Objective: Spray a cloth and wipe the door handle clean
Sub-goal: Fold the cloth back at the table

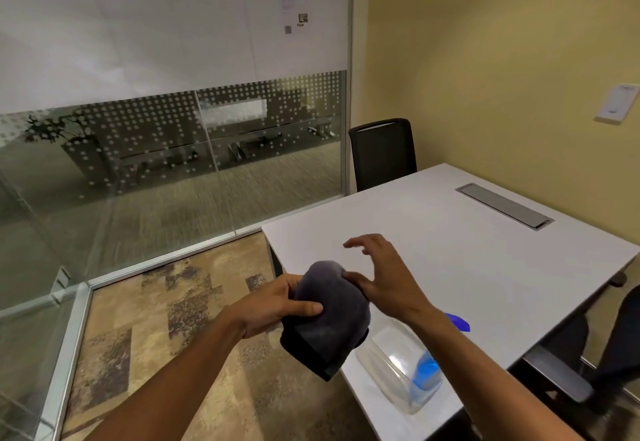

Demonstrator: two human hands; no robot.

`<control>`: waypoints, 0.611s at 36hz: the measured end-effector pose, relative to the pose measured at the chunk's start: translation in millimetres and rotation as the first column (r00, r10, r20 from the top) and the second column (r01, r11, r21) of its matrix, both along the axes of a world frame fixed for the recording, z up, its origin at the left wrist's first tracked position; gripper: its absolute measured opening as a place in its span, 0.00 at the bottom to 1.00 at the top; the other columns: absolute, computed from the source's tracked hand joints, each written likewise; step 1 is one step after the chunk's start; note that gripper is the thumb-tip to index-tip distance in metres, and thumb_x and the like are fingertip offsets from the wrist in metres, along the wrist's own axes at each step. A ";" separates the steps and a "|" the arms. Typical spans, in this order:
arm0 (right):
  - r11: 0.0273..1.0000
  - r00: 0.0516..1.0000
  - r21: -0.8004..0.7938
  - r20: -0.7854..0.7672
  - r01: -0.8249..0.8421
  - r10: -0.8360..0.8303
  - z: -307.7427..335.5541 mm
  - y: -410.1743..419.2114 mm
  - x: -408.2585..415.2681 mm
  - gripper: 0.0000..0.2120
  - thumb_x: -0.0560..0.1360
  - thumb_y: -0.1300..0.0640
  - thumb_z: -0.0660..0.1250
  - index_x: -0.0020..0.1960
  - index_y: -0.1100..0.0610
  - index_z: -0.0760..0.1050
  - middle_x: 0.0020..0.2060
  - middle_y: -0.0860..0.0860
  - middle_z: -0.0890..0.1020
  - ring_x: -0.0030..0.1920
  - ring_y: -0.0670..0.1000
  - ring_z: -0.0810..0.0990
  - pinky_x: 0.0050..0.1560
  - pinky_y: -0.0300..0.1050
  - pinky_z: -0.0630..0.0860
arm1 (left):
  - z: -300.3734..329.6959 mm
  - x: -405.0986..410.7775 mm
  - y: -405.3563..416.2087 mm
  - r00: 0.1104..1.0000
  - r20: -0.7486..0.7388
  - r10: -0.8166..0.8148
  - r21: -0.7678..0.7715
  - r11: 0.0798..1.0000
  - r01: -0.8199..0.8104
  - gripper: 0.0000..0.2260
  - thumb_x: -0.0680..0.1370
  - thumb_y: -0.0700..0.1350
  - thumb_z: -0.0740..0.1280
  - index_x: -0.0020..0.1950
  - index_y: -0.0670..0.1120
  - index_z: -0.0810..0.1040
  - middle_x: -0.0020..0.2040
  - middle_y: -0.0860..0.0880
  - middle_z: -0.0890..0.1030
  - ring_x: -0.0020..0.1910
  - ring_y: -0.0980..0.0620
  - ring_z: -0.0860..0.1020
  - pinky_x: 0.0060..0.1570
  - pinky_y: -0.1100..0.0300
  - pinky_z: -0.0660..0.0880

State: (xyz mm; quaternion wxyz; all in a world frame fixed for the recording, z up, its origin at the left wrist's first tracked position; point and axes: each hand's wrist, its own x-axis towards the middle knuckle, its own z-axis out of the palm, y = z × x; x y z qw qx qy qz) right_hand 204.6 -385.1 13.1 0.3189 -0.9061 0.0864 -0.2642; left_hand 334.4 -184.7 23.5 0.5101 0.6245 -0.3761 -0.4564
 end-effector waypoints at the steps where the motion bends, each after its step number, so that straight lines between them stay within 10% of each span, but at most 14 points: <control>1: 0.999 0.999 -0.033 0.033 -0.041 0.042 -0.5 3.6 -1.0 0.15 0.78 0.55 0.68 0.64 0.50 0.75 0.60 0.47 0.78 0.59 0.46 0.75 0.61 0.44 0.76 | -1.0 -0.6 -0.9 1.000 -0.003 0.009 -0.010 1.000 -0.009 0.12 0.73 0.46 0.77 0.56 0.49 0.87 0.59 0.41 0.86 0.62 0.41 0.83 0.61 0.51 0.81; 8: 0.898 0.942 0.387 -0.166 -0.211 0.293 -2.1 8.7 -18.9 0.22 0.68 0.24 0.62 0.60 0.18 0.61 0.55 0.23 0.74 0.58 0.33 0.77 0.51 0.28 0.76 | -6.9 -0.8 -6.6 0.999 -0.051 -0.002 -0.035 0.999 0.001 0.26 0.73 0.36 0.77 0.70 0.45 0.76 0.65 0.44 0.84 0.67 0.43 0.81 0.63 0.52 0.80; 12: 0.923 0.945 0.329 -0.182 -0.202 0.272 -12.3 2.7 -19.8 0.36 0.65 0.32 0.74 0.67 0.29 0.60 0.58 0.31 0.74 0.56 0.42 0.80 0.49 0.34 0.81 | -13.9 -0.5 -14.2 0.998 -0.036 -0.045 -0.028 0.999 0.044 0.27 0.72 0.36 0.78 0.69 0.47 0.76 0.64 0.46 0.84 0.67 0.43 0.81 0.64 0.50 0.80; 22: 0.720 0.996 0.694 -0.064 -0.004 0.067 -33.4 -13.1 -15.7 0.18 0.71 0.51 0.76 0.59 0.50 0.77 0.50 0.50 0.84 0.50 0.50 0.84 0.46 0.41 0.82 | -44.4 4.3 -56.1 0.941 0.059 0.332 -0.093 0.941 -0.326 0.37 0.62 0.58 0.83 0.67 0.59 0.72 0.69 0.48 0.78 0.67 0.48 0.79 0.65 0.42 0.79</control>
